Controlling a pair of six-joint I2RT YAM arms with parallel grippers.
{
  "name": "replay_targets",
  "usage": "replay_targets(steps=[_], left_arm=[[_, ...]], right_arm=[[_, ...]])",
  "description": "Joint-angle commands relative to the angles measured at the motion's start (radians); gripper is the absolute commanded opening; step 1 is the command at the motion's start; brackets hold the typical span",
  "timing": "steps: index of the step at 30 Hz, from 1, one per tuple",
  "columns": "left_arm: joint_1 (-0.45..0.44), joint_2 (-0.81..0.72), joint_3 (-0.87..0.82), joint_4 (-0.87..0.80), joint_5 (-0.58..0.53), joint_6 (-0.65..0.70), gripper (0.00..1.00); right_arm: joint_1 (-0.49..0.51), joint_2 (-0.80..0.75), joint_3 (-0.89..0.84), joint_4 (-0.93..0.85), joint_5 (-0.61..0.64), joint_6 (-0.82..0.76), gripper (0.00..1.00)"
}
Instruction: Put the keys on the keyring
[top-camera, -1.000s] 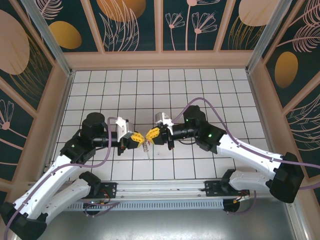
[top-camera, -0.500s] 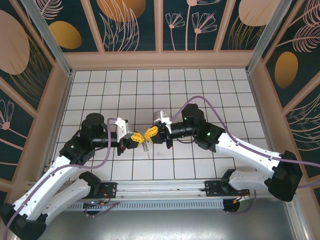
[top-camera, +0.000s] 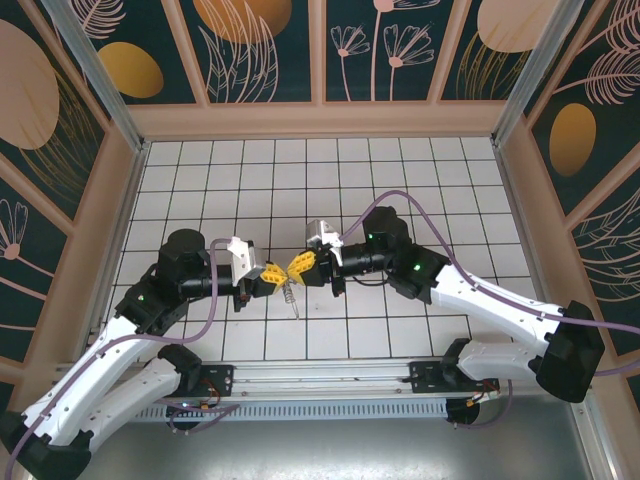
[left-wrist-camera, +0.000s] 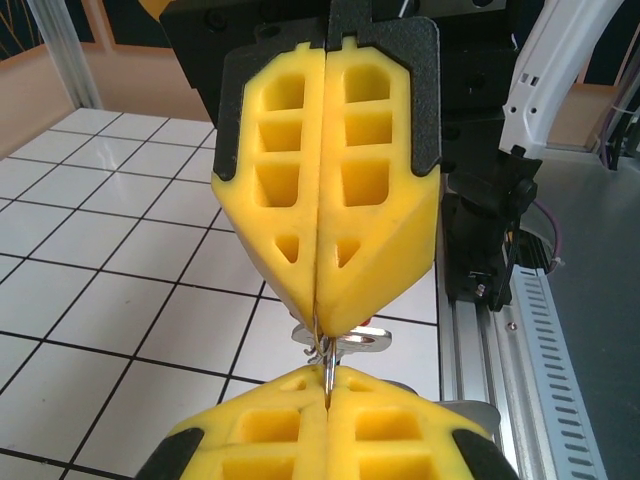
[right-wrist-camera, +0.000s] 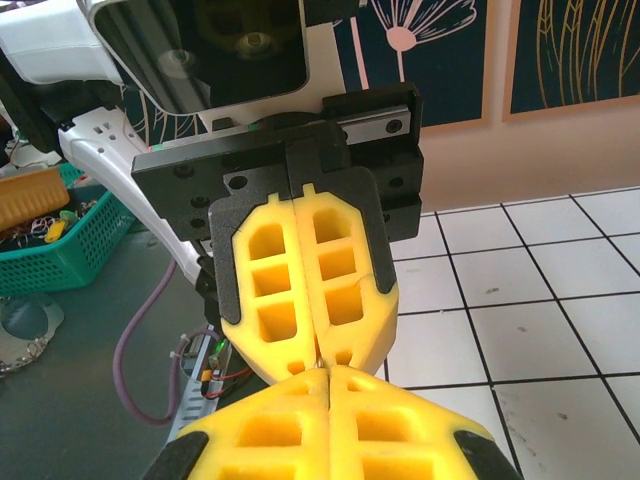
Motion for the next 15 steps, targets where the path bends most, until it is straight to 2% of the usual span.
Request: replay_targets(steps=[1,15], left_arm=[[-0.003,-0.016,0.013,0.094,-0.019,0.015,0.0],[-0.003,-0.047,0.003,0.117,-0.054,0.006,0.0]], right_arm=[[0.005,0.009,0.019,-0.005,-0.015,0.021,0.0],[-0.022,0.019,0.01,-0.002,-0.022,0.067,0.0]])
